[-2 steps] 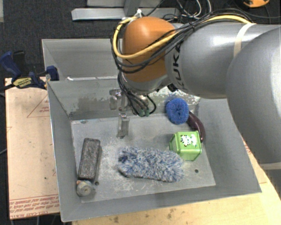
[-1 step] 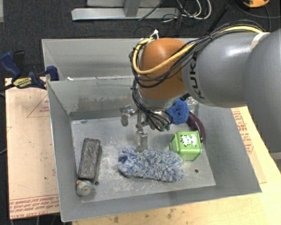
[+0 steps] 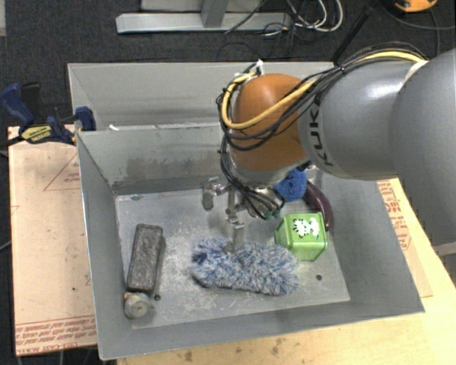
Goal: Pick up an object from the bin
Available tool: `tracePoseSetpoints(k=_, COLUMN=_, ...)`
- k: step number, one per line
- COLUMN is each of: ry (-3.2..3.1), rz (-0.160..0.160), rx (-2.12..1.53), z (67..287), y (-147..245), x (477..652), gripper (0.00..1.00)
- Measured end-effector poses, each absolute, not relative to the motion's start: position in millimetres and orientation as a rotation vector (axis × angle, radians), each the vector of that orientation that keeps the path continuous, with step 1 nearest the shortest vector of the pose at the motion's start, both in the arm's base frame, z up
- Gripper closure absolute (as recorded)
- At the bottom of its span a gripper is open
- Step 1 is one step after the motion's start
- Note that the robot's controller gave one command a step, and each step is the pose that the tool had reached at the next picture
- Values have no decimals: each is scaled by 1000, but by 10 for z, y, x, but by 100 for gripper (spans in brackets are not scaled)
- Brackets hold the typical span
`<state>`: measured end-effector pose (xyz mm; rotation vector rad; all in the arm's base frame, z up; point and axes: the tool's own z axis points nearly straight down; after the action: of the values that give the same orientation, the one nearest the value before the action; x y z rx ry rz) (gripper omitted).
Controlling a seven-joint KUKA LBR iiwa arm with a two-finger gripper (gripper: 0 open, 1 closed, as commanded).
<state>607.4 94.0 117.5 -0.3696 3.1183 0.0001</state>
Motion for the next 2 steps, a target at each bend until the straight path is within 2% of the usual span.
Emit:
tracePoseSetpoints(k=1, ry=3089, rz=3, rx=-552, z=903, y=857, x=5647, gripper=0)
tracePoseSetpoints(k=2, ry=3096, rz=3, rx=-533, z=733, y=590, x=5568, gripper=100)
